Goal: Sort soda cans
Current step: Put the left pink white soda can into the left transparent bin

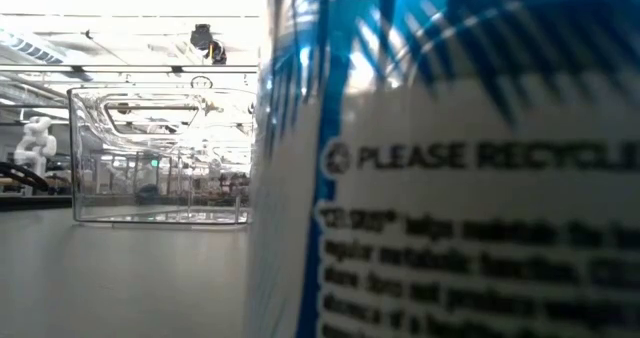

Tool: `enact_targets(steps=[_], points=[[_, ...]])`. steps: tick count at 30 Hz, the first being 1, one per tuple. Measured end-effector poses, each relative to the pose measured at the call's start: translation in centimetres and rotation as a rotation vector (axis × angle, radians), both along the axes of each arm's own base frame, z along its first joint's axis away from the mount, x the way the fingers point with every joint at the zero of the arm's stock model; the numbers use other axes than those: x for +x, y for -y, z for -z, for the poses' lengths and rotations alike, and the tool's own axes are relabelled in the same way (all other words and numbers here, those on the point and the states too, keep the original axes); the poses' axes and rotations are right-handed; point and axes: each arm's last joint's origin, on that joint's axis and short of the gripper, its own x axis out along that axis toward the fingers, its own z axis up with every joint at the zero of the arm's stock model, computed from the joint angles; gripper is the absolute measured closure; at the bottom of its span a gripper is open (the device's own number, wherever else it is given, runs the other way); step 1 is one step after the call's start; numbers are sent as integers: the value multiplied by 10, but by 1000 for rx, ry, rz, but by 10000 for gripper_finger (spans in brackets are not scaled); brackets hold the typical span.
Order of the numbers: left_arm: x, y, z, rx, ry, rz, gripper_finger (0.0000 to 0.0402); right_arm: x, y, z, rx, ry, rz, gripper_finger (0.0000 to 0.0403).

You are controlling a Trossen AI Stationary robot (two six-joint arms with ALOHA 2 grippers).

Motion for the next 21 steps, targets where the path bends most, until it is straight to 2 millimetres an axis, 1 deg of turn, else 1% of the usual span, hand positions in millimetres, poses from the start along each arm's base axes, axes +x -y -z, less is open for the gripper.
enact_targets(steps=[13,15,17,21], points=[[9,-4,-3,-44,36,-30,8,0,0,0,53,20,74,122],[9,-7,-1,-74,-6,-56,8,0,0,0,53,19,74,122],[5,-11,3,-63,-72,-87,8,0,0,0,50,22,75,122],[-14,-17,18,9,-269,-179,8,0,1,0,45,24,77,122]])
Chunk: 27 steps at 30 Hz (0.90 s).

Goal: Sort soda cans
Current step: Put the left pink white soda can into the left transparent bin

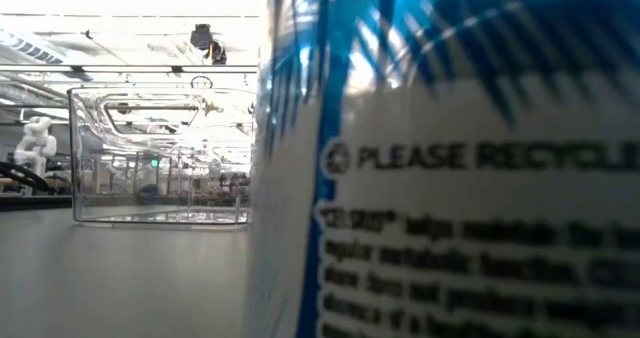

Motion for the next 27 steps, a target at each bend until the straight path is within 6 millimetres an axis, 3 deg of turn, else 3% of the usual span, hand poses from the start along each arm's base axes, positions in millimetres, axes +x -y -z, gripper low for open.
enact_targets(steps=[14,27], points=[[-36,14,79,-18,-430,-173,8,4,5,0,2,-1,16,122],[-64,44,89,-104,-448,-297,8,5,6,0,6,0,20,122]])
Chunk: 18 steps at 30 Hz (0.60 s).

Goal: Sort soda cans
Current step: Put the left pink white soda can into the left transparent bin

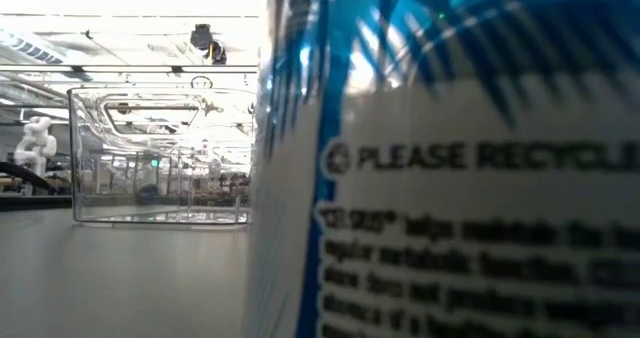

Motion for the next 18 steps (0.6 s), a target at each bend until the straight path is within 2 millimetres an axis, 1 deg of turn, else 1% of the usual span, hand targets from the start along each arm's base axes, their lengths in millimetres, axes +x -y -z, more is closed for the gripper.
enact_targets(steps=[10,18], points=[[-22,16,0,6,12,-170,8,0,0,0,0,0,0,122],[-38,24,0,24,19,-362,8,0,0,0,0,0,0,122]])
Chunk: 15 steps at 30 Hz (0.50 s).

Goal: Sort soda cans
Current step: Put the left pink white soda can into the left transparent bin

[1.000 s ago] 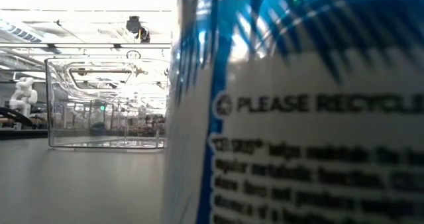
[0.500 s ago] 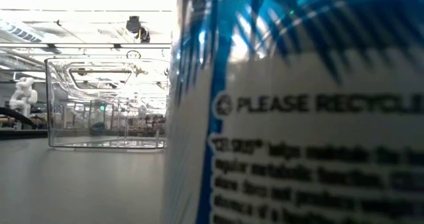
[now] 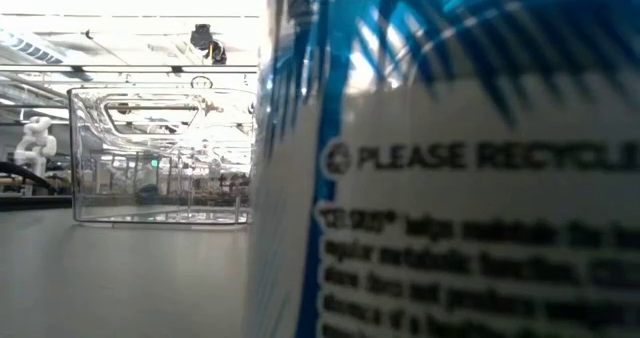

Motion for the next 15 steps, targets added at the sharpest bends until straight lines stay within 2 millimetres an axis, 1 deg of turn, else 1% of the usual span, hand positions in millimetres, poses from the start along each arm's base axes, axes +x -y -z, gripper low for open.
enact_targets(steps=[3,7,15], points=[[-4,2,0,14,30,-41,8,0,0,0,0,0,0,122],[-3,5,1,-9,61,-62,8,0,0,0,0,0,0,122],[-1,9,24,-33,74,-64,8,0,0,0,3,-3,-2,122]])
